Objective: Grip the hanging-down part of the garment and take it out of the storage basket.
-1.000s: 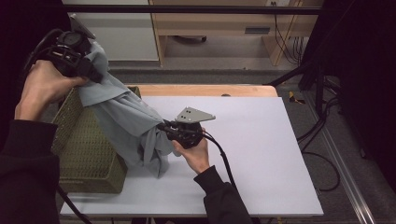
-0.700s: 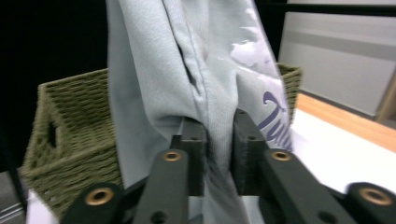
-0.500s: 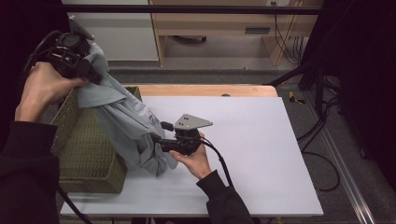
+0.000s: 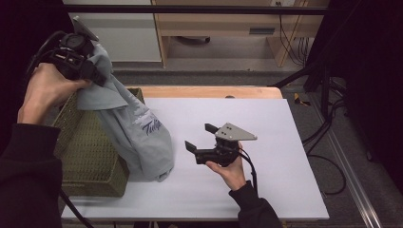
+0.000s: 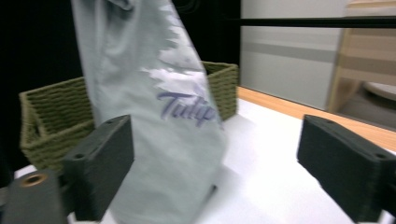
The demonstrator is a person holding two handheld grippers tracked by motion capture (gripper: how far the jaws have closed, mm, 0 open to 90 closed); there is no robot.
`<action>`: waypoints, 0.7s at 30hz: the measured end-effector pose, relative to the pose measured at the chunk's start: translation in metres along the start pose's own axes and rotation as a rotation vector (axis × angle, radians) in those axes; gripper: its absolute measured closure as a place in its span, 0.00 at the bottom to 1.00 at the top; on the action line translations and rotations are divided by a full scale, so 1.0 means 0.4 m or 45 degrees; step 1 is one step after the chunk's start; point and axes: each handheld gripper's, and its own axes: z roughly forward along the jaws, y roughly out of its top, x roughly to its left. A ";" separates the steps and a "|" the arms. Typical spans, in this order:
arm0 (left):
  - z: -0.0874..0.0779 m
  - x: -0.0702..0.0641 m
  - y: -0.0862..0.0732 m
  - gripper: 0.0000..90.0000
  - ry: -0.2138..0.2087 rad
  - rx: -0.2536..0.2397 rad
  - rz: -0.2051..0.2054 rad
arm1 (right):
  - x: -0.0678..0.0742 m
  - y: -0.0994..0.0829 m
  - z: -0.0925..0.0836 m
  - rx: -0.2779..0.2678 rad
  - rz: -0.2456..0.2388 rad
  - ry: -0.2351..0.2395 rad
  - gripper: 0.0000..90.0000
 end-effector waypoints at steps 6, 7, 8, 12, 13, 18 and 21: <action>0.006 0.005 -0.002 0.89 -0.005 -0.003 -0.006 | -0.031 -0.023 -0.061 -0.057 0.025 -0.108 0.05; 0.006 0.005 -0.003 0.89 -0.003 -0.003 -0.005 | -0.035 -0.027 -0.071 -0.060 0.017 -0.127 0.04; 0.006 0.005 -0.004 0.89 -0.004 -0.003 -0.006 | -0.036 -0.032 -0.083 -0.060 0.018 -0.150 0.04; 0.005 0.008 -0.008 0.89 -0.006 -0.006 -0.011 | -0.045 -0.049 -0.122 -0.057 0.001 -0.188 0.02; 0.005 0.010 -0.009 0.89 -0.011 -0.005 -0.012 | -0.047 -0.053 -0.133 -0.065 0.004 -0.196 0.01; 0.008 0.011 -0.009 0.89 -0.014 -0.006 -0.015 | -0.063 -0.073 -0.177 -0.080 0.026 -0.238 0.00; 0.008 0.011 -0.010 0.89 -0.013 -0.003 -0.010 | -0.069 -0.089 -0.198 -0.071 0.031 -0.255 0.00</action>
